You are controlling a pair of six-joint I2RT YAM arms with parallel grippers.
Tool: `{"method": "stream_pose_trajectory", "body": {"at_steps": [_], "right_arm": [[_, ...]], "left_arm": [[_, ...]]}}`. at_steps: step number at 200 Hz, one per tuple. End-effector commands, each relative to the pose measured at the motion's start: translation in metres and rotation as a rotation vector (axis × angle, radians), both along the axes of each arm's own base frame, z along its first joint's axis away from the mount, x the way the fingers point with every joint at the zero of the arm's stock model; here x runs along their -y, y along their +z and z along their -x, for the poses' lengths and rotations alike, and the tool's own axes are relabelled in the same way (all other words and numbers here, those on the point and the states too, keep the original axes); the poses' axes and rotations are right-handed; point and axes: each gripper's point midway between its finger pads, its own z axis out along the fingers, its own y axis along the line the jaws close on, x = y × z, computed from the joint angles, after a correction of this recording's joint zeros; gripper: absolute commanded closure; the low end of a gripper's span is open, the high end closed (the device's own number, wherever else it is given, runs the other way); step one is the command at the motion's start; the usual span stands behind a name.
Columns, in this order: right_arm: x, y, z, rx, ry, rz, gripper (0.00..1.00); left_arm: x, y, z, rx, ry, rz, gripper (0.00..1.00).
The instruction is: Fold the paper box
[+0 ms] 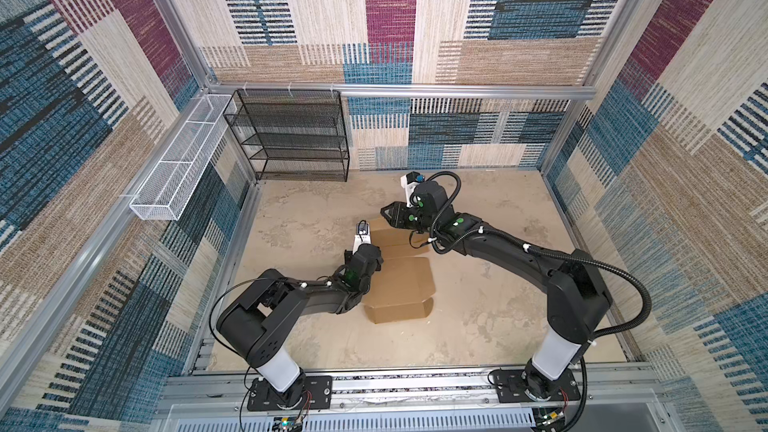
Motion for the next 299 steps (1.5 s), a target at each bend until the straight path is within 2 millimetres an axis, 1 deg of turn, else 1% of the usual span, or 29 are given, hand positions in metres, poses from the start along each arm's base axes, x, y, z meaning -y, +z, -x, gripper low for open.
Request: {"method": "stream_pose_trajectory", "body": {"at_steps": [1, 19, 30, 37, 56, 65, 71, 74, 85, 110, 145, 161, 190, 204, 223, 241, 263, 279, 299], "right_arm": [[0.017, 0.016, 0.001, 0.064, -0.037, 0.069, 0.57], [0.029, 0.020, 0.007, 0.073, -0.041, 0.121, 0.48], [0.035, 0.019, 0.012, 0.067, -0.029, 0.136, 0.41], [0.039, 0.016, 0.015, 0.053, -0.016, 0.140, 0.36], [0.050, 0.001, 0.021, 0.010, -0.001, 0.155, 0.29], [0.055, -0.006, 0.023, -0.003, -0.005, 0.166, 0.27], [0.058, -0.009, 0.024, -0.006, -0.007, 0.170, 0.25], [0.058, -0.007, 0.024, 0.000, -0.007, 0.166, 0.24], [0.063, -0.014, 0.027, -0.007, -0.010, 0.167, 0.22], [0.070, -0.029, 0.029, -0.022, -0.021, 0.172, 0.20], [0.063, -0.044, 0.028, -0.051, 0.004, 0.156, 0.18], [0.059, -0.045, 0.025, -0.049, 0.014, 0.139, 0.18], [0.043, -0.046, 0.020, -0.064, 0.057, 0.103, 0.18], [0.037, -0.043, 0.019, -0.063, 0.076, 0.074, 0.18], [0.028, -0.039, 0.021, -0.065, 0.108, 0.032, 0.18], [0.025, -0.038, 0.022, -0.067, 0.114, 0.018, 0.18], [0.030, -0.038, 0.024, -0.063, 0.092, 0.029, 0.18], [0.041, -0.037, 0.026, -0.052, 0.052, 0.050, 0.18], [0.059, -0.036, 0.034, -0.042, 0.002, 0.082, 0.18]], "left_arm": [[0.000, 0.010, -0.001, 0.034, 0.005, 0.026, 1.00], [-0.001, 0.010, 0.001, 0.032, -0.003, 0.027, 1.00], [-0.002, 0.009, 0.003, 0.031, -0.007, 0.026, 1.00], [-0.002, 0.008, 0.004, 0.031, -0.009, 0.023, 1.00], [-0.004, 0.005, 0.007, 0.026, -0.014, 0.022, 1.00], [-0.005, 0.002, 0.009, 0.019, -0.015, 0.022, 1.00], [-0.005, 0.000, 0.010, 0.016, -0.015, 0.024, 1.00], [-0.005, -0.001, 0.010, 0.014, -0.017, 0.024, 1.00], [-0.005, -0.004, 0.012, 0.009, -0.020, 0.026, 1.00], [-0.004, -0.012, 0.014, -0.005, -0.036, 0.014, 1.00], [0.000, -0.016, 0.015, -0.009, -0.059, 0.015, 1.00], [0.001, -0.015, 0.015, -0.005, -0.064, 0.018, 1.00], [0.002, -0.014, 0.016, -0.003, -0.073, 0.018, 1.00], [0.003, -0.013, 0.016, -0.002, -0.077, 0.018, 1.00], [0.005, -0.011, 0.016, 0.003, -0.080, 0.021, 1.00], [0.007, -0.010, 0.016, 0.006, -0.085, 0.023, 1.00], [0.007, -0.007, 0.016, 0.010, -0.077, 0.023, 1.00], [0.003, -0.006, 0.016, 0.011, -0.054, 0.024, 1.00], [-0.004, -0.006, 0.017, 0.008, -0.021, 0.014, 1.00]]}}
